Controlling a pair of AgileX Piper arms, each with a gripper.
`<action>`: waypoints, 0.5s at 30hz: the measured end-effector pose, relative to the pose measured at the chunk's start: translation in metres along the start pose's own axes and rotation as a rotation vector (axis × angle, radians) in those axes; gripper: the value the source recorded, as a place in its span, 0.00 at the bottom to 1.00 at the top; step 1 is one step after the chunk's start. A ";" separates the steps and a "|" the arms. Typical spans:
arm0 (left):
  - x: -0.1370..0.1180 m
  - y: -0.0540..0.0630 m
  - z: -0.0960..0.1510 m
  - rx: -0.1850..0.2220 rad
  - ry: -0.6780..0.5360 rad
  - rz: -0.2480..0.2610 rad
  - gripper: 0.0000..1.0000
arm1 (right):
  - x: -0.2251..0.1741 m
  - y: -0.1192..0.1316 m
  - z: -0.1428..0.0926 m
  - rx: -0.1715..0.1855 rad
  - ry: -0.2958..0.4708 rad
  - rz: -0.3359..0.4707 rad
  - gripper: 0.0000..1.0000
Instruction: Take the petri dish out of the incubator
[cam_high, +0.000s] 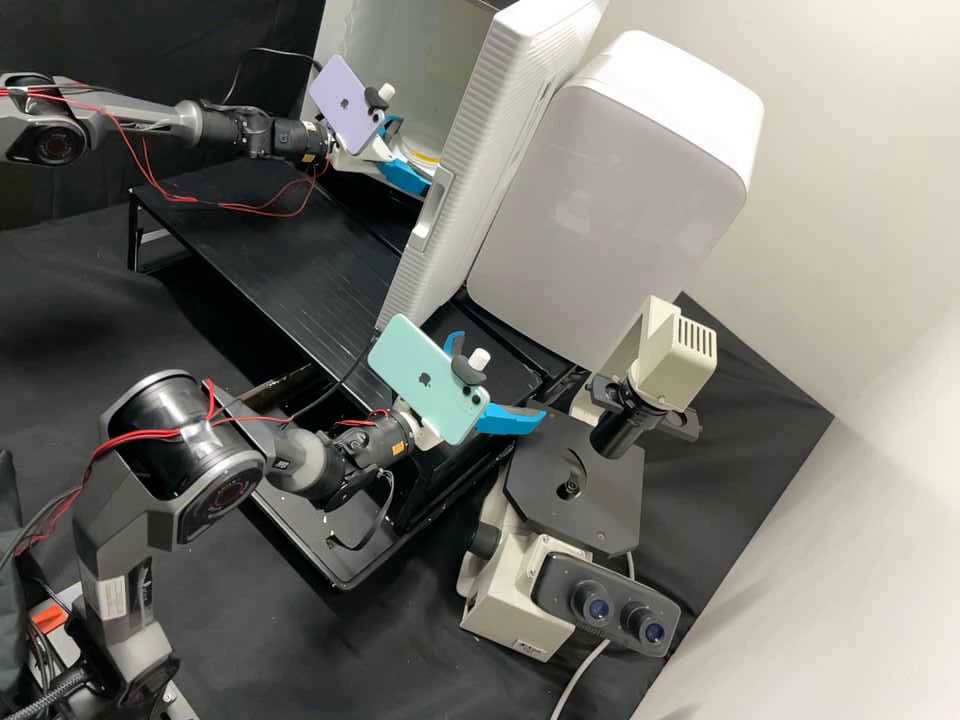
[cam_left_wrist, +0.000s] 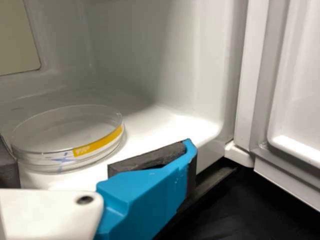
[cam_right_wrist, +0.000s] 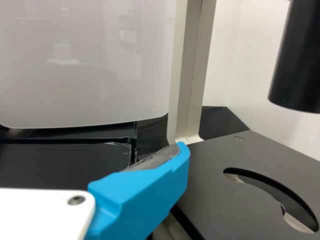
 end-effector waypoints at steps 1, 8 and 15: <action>-0.001 0.000 0.000 0.005 -0.004 0.001 1.00 | 0.000 0.000 0.000 0.000 0.000 0.000 1.00; -0.007 0.000 0.000 -0.046 -0.017 0.015 1.00 | 0.000 0.000 0.000 0.000 0.000 0.000 1.00; -0.011 -0.001 -0.001 -0.060 -0.012 0.035 1.00 | 0.000 0.000 0.000 0.000 0.000 0.000 1.00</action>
